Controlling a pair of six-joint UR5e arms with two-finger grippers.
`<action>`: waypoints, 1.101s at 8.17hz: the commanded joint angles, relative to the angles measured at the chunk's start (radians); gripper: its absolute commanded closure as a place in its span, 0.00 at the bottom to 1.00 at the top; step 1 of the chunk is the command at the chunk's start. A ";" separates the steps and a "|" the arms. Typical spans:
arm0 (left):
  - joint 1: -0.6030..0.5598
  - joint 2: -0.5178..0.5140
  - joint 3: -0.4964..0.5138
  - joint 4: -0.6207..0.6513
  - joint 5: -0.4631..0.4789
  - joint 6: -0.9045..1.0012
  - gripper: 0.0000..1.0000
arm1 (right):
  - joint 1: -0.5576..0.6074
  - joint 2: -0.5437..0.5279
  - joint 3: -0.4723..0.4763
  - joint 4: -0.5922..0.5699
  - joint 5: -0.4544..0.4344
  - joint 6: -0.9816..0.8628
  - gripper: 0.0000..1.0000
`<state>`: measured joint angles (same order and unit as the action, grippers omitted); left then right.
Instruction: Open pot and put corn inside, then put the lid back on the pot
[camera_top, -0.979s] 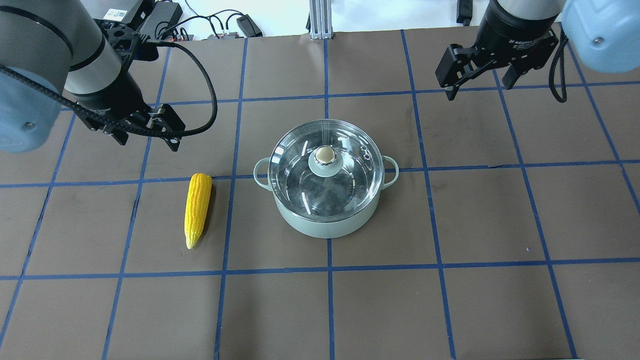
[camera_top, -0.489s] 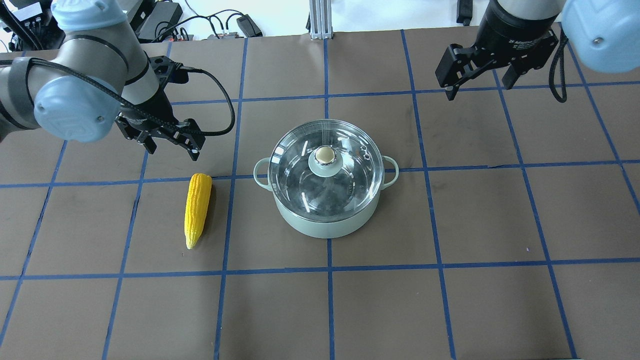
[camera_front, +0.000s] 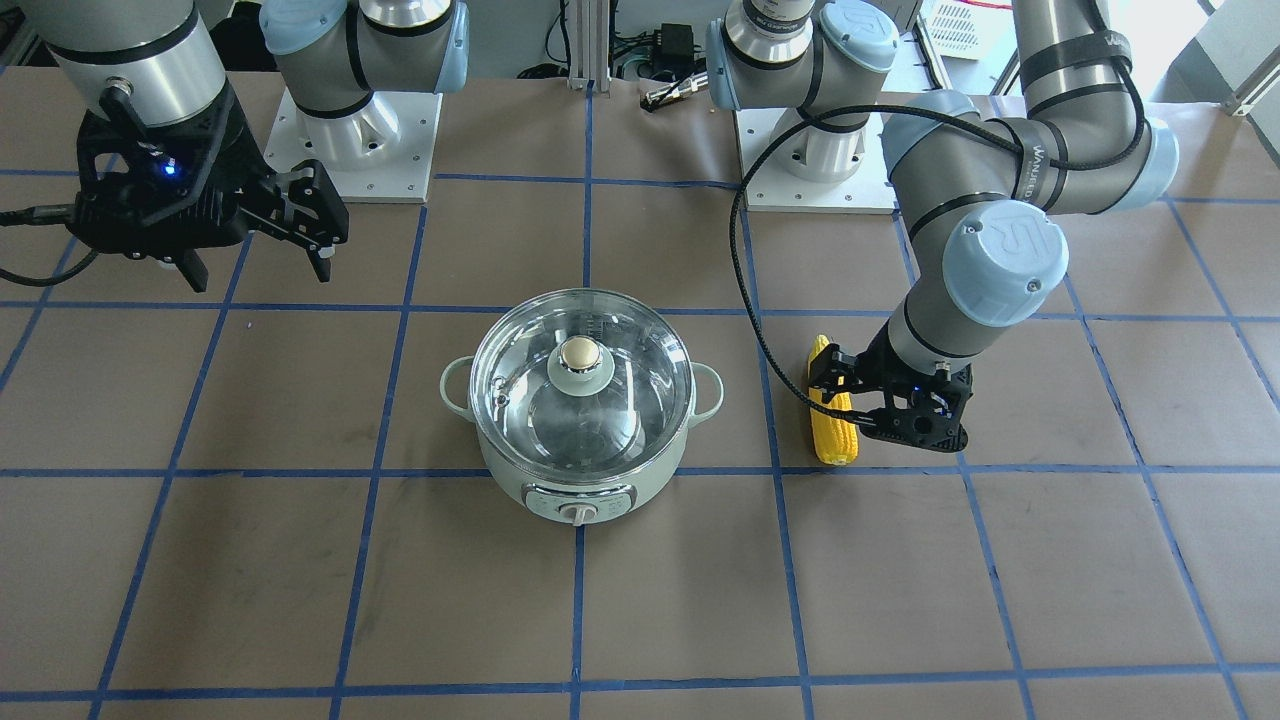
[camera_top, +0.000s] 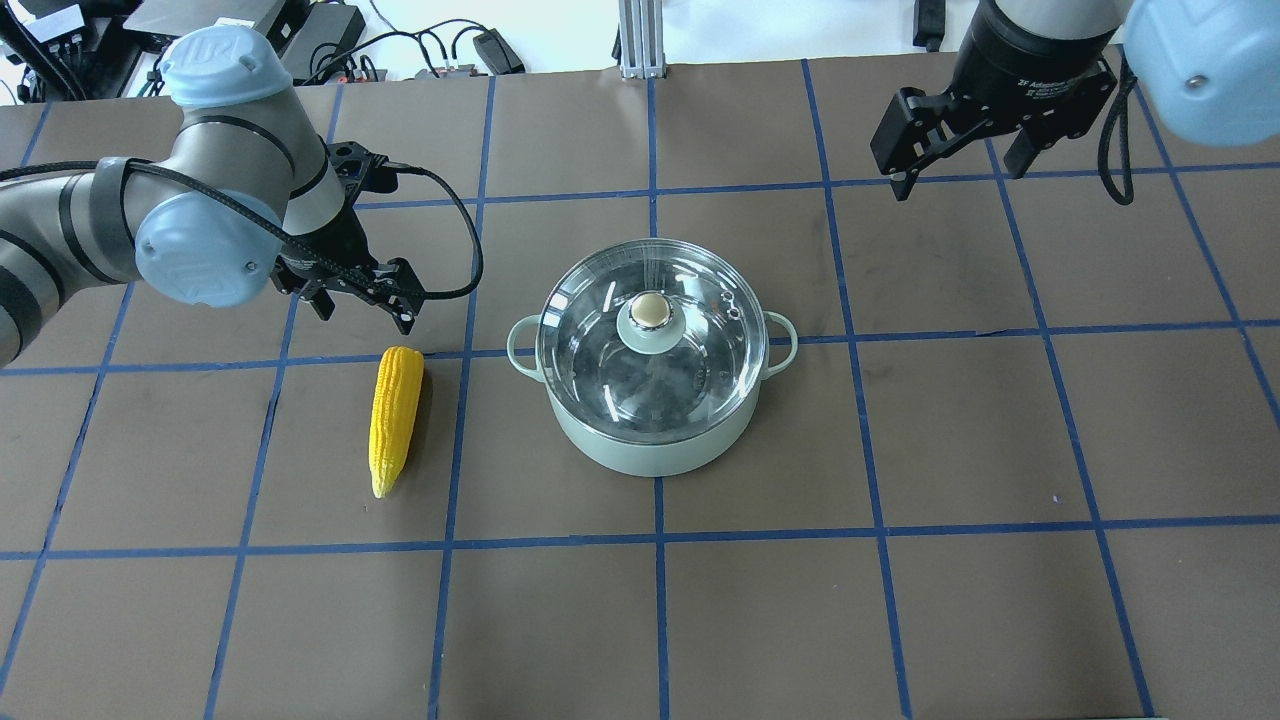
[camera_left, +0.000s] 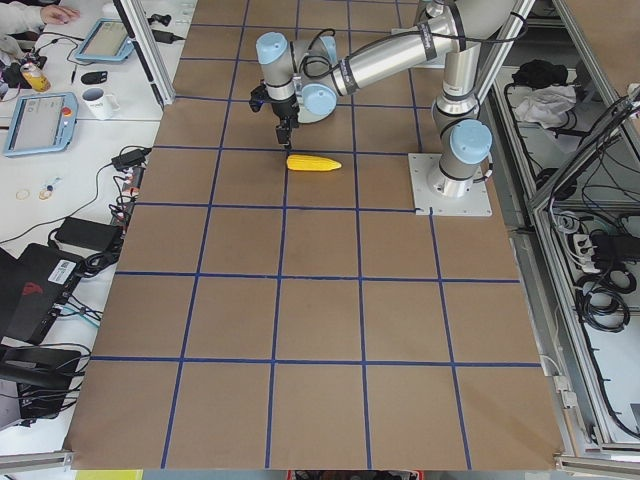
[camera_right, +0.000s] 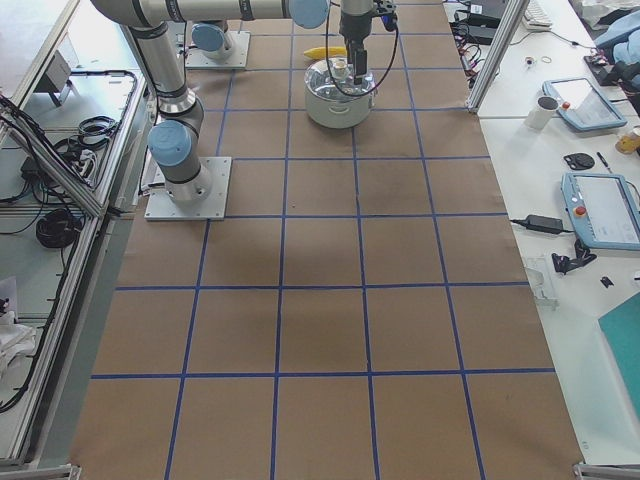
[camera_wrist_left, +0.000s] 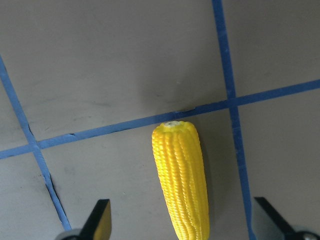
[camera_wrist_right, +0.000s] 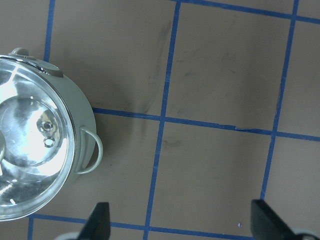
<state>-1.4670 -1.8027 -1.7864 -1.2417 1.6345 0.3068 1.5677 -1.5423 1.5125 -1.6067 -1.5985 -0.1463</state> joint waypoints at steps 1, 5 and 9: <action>0.077 -0.050 -0.004 0.007 -0.007 0.002 0.00 | 0.000 0.001 0.000 -0.001 -0.001 0.001 0.00; 0.077 -0.092 -0.005 0.008 -0.012 -0.077 0.00 | 0.000 0.001 0.000 -0.002 0.000 0.001 0.00; 0.076 -0.133 -0.005 0.008 -0.125 -0.071 0.00 | -0.002 0.002 0.000 -0.013 0.002 0.001 0.00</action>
<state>-1.3911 -1.9188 -1.7917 -1.2331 1.5319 0.2221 1.5668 -1.5402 1.5117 -1.6141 -1.5984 -0.1460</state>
